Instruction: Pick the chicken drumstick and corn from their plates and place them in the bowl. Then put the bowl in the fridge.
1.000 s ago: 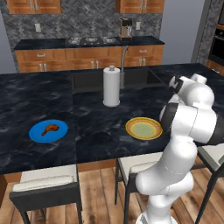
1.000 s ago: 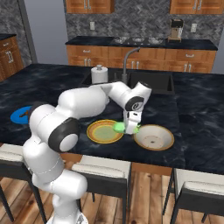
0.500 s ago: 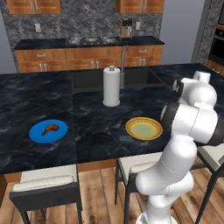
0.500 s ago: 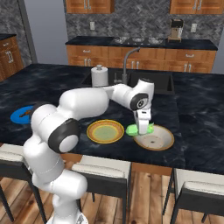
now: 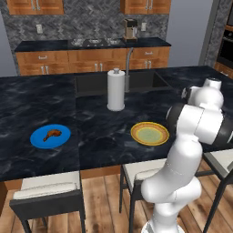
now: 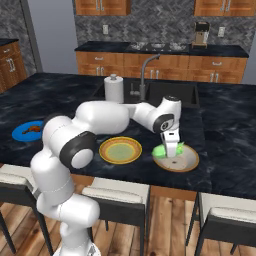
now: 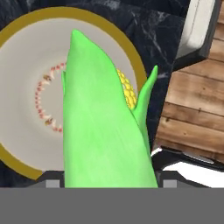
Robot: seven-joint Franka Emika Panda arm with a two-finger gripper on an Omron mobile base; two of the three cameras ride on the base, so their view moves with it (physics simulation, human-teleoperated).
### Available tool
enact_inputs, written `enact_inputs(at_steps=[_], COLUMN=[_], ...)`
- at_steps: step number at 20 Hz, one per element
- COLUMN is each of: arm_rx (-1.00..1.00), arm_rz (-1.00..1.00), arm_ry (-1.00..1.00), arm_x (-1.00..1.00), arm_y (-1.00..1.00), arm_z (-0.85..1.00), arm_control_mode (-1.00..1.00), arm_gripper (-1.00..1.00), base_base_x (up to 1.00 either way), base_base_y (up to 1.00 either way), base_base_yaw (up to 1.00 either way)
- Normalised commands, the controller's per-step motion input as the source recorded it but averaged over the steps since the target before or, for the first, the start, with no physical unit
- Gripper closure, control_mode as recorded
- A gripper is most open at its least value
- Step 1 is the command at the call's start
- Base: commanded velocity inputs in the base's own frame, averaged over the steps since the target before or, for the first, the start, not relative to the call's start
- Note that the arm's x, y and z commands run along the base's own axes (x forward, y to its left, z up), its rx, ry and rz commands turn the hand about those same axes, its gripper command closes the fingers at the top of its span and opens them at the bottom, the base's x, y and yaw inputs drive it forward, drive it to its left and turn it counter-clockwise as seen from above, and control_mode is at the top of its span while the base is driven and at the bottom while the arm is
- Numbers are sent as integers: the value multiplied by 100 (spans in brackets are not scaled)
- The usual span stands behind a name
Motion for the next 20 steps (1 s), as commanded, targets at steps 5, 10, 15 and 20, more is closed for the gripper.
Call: enact_inputs(at_steps=[5,10,15,20], arm_rx=[0,3,1,0], arm_rz=[0,-1,-2,-4], arm_ry=[0,0,-1,0], arm_x=[34,24,8,2], arm_y=[-25,-16,-9,-2], arm_z=[-14,-21,-26,-25], arm_control_mode=[-100,-100,-100,-100], arm_gripper=[100,100,100,100], base_base_x=[0,0,0,0], base_base_y=[0,0,0,0], base_base_yaw=[0,0,0,0])
